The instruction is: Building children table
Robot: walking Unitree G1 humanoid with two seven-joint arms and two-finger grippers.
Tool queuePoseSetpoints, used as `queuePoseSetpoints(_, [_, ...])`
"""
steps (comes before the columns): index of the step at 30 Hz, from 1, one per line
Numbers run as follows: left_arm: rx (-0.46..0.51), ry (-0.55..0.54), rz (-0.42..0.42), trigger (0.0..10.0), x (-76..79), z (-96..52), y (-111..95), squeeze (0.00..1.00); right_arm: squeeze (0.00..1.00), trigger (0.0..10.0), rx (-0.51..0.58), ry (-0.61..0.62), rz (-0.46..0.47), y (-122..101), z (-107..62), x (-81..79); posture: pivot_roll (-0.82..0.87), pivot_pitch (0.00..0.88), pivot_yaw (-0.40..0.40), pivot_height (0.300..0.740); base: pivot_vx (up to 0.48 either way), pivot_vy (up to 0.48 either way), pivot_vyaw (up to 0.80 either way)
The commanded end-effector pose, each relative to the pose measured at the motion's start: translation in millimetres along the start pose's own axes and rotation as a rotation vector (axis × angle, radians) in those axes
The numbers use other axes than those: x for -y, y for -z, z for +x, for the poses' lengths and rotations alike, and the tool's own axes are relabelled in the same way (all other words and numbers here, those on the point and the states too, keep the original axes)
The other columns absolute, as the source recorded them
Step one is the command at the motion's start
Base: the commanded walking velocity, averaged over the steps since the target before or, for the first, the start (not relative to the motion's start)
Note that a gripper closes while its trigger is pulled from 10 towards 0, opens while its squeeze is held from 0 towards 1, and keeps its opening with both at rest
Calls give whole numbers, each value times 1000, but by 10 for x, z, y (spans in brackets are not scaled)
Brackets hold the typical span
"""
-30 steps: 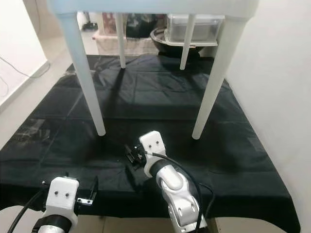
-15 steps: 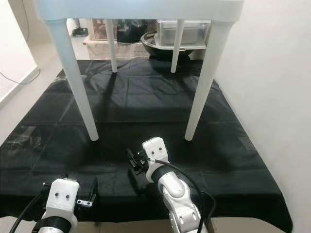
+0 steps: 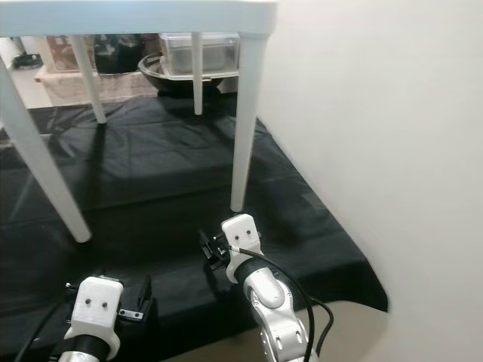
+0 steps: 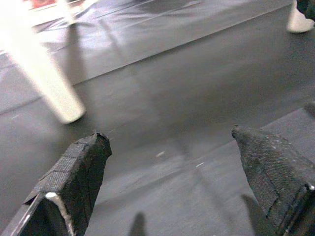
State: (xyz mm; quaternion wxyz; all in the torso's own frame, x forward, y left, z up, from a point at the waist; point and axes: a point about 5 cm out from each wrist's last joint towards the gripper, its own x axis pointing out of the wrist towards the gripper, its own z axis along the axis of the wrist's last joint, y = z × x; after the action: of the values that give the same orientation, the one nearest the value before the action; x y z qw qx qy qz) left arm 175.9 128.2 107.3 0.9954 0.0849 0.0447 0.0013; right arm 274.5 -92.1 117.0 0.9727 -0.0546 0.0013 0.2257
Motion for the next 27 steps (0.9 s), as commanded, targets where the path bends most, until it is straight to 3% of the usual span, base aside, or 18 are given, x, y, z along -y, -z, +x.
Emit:
queuePoseSetpoints(1, [-13, -1, 15, 10000, -7, -6, 41, 0, 0, 10000, -4, -5, 5, 24, 9, -23, -20, 26, -10, 734, -262, 0, 0])
queuePoseSetpoints(27, [-10, 16, 29, 10000, 15, 9, 44, 0, 0, 10000, -14, -2, 12, 36, 28, -21, -18, 39, -9, 734, -280, 0, 0])
